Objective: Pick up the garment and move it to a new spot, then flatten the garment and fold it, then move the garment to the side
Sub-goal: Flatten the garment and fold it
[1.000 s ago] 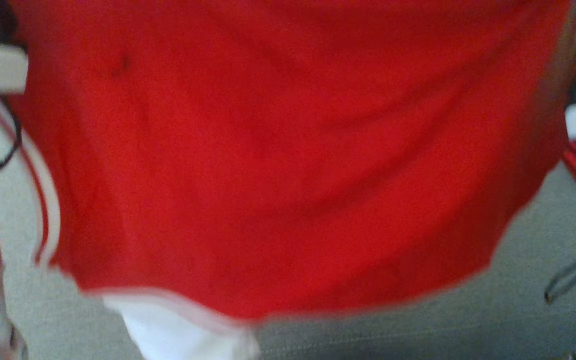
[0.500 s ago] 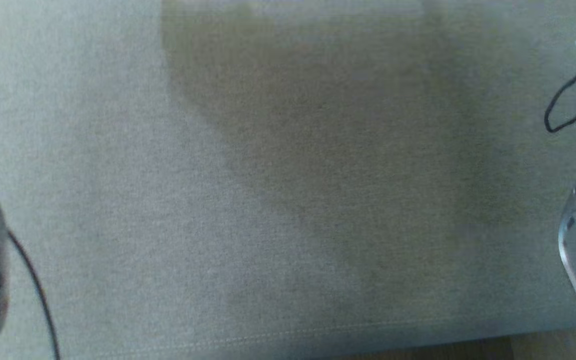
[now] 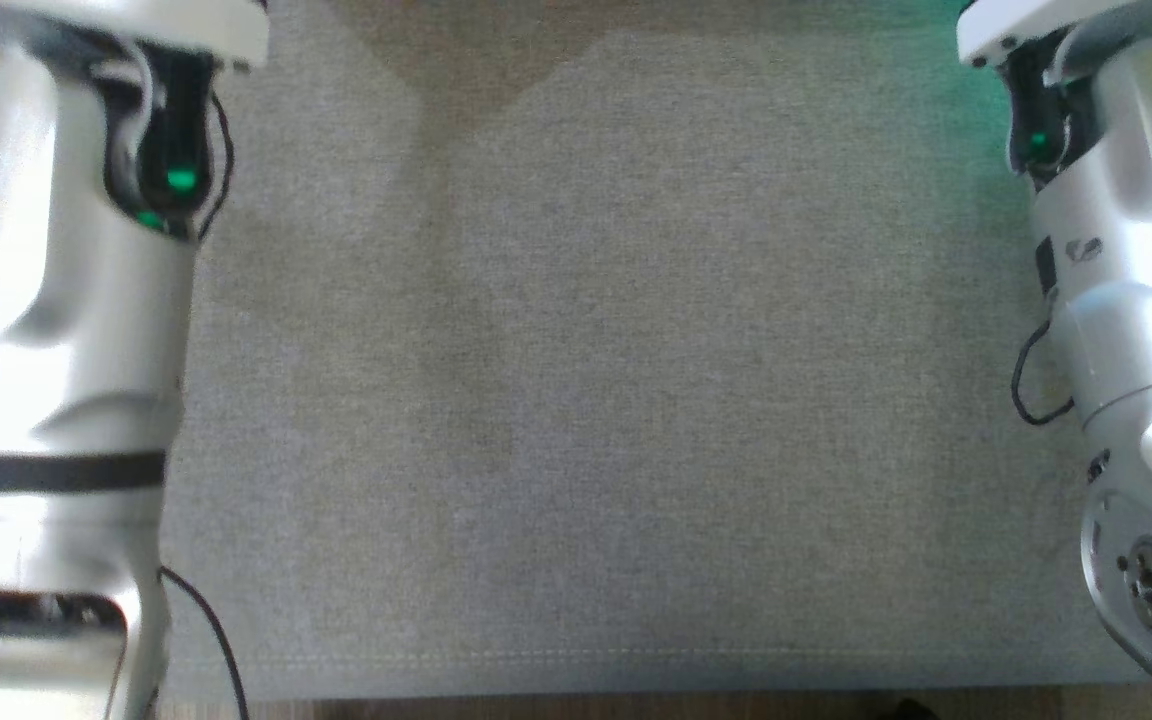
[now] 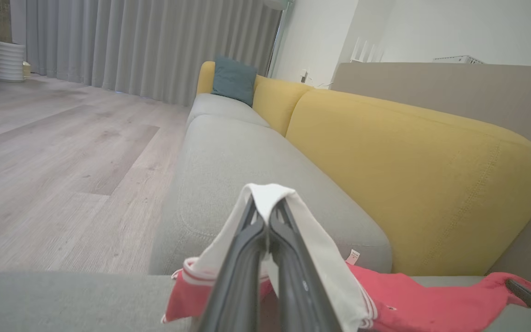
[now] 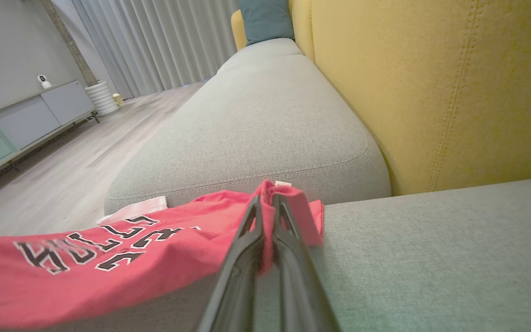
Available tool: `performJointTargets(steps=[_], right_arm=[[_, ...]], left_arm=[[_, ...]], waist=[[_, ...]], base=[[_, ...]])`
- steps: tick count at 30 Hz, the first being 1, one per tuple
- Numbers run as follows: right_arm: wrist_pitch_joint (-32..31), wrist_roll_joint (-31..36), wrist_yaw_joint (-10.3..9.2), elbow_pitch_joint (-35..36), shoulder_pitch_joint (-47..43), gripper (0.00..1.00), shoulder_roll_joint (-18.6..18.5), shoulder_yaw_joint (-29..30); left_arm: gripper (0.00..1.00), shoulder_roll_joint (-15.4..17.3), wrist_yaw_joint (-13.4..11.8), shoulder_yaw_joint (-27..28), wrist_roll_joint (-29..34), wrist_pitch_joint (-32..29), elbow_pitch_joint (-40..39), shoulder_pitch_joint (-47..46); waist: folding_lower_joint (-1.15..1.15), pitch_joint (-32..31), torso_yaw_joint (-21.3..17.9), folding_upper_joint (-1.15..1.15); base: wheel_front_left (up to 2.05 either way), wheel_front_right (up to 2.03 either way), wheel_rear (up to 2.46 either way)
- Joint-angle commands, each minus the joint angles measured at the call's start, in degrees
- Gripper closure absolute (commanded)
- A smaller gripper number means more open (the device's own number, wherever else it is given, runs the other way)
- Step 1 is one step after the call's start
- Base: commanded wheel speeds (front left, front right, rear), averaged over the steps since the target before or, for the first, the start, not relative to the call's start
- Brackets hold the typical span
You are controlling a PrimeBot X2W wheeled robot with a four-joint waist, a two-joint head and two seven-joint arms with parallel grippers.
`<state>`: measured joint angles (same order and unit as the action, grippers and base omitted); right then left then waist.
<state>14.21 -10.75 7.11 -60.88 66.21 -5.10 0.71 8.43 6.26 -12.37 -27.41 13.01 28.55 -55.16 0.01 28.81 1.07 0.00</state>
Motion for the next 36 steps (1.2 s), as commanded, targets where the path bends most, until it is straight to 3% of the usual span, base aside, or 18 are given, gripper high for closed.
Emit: performJointTargets(steps=[1,11,20,28,36], right_arm=[[0.72,-0.86,0.37,1.65,0.55,1.00,0.76,-0.97],[0.12,-11.24,0.37,4.09,-6.89,1.00,0.43,-6.71],[-0.05,-23.01,0.37,17.75,-24.46,1.00,-3.23,-12.23],[-1.32,-26.81,0.37,29.22,-41.72,1.00,-5.48,-10.38],[-8.66,-24.71,0.37,44.42,-60.98,1.00,-4.54,-4.09]], left_arm=[[1.00,2.30,0.46,1.34,-0.64,0.70,-3.16,0.25],[1.00,4.07,0.83,2.53,-5.60,1.41,-16.89,17.10],[1.00,3.44,-3.34,5.52,-9.27,1.47,-34.90,41.31],[1.00,2.35,-6.16,4.60,-9.23,1.46,-44.70,59.02],[1.00,2.72,-8.08,2.00,-7.98,0.32,-51.87,71.98]], waist=[[-0.01,-0.01,0.13,0.00],[-0.01,-3.96,-1.32,0.00],[-0.01,-12.21,-1.91,0.00],[-0.01,-19.85,-1.34,0.00],[-0.01,-24.11,-1.52,0.00]], base=[[0.00,0.00,0.00],[0.00,0.00,0.00],[0.00,0.00,0.00],[0.00,0.00,0.00],[0.00,0.00,0.00]])
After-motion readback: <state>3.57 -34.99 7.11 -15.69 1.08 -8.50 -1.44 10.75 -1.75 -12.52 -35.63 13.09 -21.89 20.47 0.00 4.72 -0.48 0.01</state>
